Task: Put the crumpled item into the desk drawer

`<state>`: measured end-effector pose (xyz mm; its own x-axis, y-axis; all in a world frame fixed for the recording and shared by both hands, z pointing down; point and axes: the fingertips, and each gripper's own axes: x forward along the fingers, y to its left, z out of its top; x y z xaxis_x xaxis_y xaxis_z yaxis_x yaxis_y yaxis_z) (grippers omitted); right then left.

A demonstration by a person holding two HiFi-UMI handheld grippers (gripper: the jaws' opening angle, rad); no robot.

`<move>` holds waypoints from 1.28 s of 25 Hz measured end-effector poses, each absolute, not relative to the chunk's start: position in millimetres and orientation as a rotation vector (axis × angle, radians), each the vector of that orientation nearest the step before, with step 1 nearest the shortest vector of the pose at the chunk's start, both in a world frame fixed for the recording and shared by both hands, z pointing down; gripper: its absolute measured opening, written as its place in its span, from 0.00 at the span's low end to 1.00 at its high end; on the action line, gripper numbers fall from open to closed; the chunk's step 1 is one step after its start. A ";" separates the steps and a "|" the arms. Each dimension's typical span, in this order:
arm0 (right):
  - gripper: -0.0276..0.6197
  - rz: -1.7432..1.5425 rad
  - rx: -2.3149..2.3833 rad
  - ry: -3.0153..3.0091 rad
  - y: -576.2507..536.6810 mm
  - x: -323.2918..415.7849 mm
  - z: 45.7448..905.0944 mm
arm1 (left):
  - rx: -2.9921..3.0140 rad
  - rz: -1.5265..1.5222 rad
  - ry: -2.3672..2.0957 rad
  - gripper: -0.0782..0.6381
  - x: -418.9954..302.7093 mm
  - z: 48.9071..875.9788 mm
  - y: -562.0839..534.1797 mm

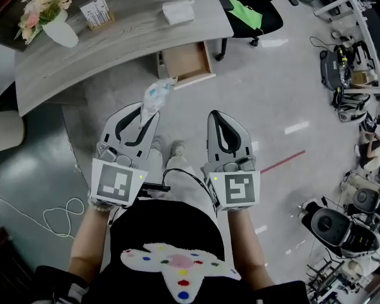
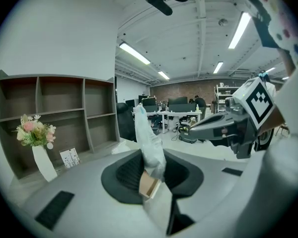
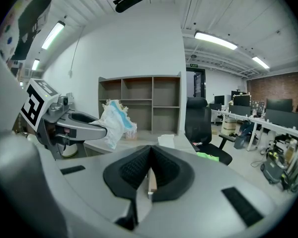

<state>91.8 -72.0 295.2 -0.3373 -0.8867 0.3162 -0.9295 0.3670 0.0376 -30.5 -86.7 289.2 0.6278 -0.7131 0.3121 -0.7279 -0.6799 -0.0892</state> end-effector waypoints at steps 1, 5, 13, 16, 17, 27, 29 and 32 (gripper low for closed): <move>0.05 0.219 1.605 -2.349 -72.1 93.4 297.2 | 2.790 0.504 -1.240 0.24 -29.0 290.6 -87.0; 0.05 0.248 1.602 -2.344 -74.0 97.5 310.3 | 2.787 0.514 -1.240 0.24 -25.3 299.0 -88.9; 0.05 0.254 1.562 -2.340 -84.9 95.9 335.0 | 2.752 0.531 -1.231 0.24 -25.1 326.0 -91.7; 0.05 0.263 1.554 -2.332 -85.8 100.9 345.5 | 2.740 0.542 -1.226 0.24 -20.7 336.6 -91.7; 0.05 0.267 1.556 -2.329 -87.2 102.4 350.0 | 2.741 0.545 -1.223 0.24 -19.5 340.5 -92.9; 0.05 0.300 1.541 -2.318 -102.8 104.8 394.5 | 2.738 0.603 -1.195 0.24 -13.4 381.2 -104.1; 0.05 0.322 1.549 -2.307 -104.6 106.6 404.8 | 2.740 0.611 -1.185 0.24 -11.6 388.2 -106.6; 0.05 0.339 1.553 -2.297 -107.2 109.1 415.5 | 2.744 0.642 -1.167 0.24 -8.1 399.7 -107.7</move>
<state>109.1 -107.2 415.5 -0.3402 -0.8453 0.4119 -0.9282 0.3720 -0.0034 -8.1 -107.7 399.7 0.6193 -0.6679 0.4129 -0.7063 -0.7035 -0.0787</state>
